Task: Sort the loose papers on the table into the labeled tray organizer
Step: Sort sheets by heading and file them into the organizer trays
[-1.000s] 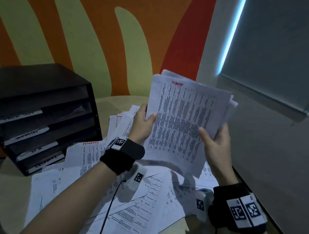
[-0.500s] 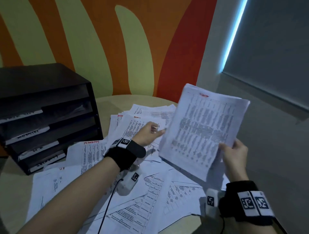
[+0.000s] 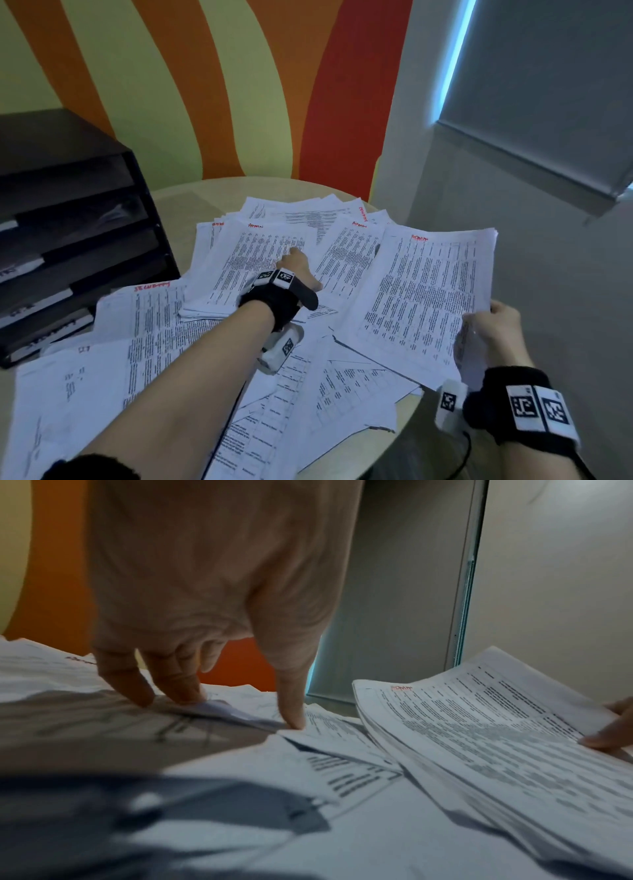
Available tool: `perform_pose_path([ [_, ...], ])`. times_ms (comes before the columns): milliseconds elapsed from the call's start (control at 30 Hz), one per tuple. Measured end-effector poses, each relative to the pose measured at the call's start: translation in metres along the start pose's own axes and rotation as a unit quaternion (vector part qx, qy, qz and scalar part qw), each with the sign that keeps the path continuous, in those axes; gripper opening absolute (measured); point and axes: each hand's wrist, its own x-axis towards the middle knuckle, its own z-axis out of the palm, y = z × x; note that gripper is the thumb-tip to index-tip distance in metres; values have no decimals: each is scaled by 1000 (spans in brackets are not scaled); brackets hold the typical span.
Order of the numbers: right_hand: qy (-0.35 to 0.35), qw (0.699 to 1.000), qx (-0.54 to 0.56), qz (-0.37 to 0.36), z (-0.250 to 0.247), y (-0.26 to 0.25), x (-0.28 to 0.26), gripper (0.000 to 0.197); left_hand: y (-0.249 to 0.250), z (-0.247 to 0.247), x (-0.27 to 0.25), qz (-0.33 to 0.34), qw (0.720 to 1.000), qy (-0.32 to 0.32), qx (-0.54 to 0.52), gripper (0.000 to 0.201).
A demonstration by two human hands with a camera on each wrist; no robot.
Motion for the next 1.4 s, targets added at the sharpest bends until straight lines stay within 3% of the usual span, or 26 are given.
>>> perform_pose_path([
  [67, 5, 1000, -21, 1, -2, -6, -5, 20, 2, 2, 3, 17, 1000, -15, -14, 32],
  [167, 8, 1000, -18, -11, -5, -9, -10, 26, -2, 3, 3, 42, 999, -12, -24, 39],
  [267, 3, 1000, -18, -13, -10, -12, -13, 27, -9, -11, -9, 49, 998, -37, -2, 9],
  [333, 7, 1000, -21, -9, -13, -15, -15, 28, -19, -30, -24, 36, 995, -68, 62, 19],
  [433, 16, 1000, -27, -2, -14, -18, -17, 30, -50, -62, -31, 16, 973, -167, 156, 13],
  [500, 14, 1000, -27, -2, -14, -20, -21, 30, -67, -72, -30, -21, 959, -219, 179, 38],
  [600, 5, 1000, -25, -3, -11, -21, -25, 30, -75, -75, -32, -40, 978, -133, 154, 47],
  [700, 0, 1000, -23, -8, -7, -22, -27, 31, -72, -70, -22, -27, 997, -70, -32, 62],
  [800, -7, 1000, -20, -15, -3, -22, -33, 29, -63, -59, -18, -42, 989, -19, -140, 83],
  [900, -14, 999, -23, -20, 1, -22, -34, 28, -57, -43, -19, -47, 981, -1, -190, 68],
  [1000, -25, 999, -34, -14, 5, -22, -35, 25, -59, -35, -19, -8, 983, 28, -179, 9],
  [1067, -31, 999, -40, -11, 7, -22, -36, 24, -64, -37, -8, 19, 977, 96, -188, 29],
  [1133, -39, 998, -42, -12, 7, -24, -39, 23, -74, -48, -1, 44, 952, 195, -231, 23],
  [1200, -46, 998, -33, -17, 8, -25, -41, 23, -80, -68, -4, 57, 910, 256, -320, 17],
  [1300, -49, 998, -27, -21, 8, -26, -39, 24, -85, -103, -18, 66, 850, 283, -439, 20],
  [1400, -51, 999, -7, -17, 10, -28, -41, 24, -83, -116, -29, 89, 834, 236, -491, 20],
])
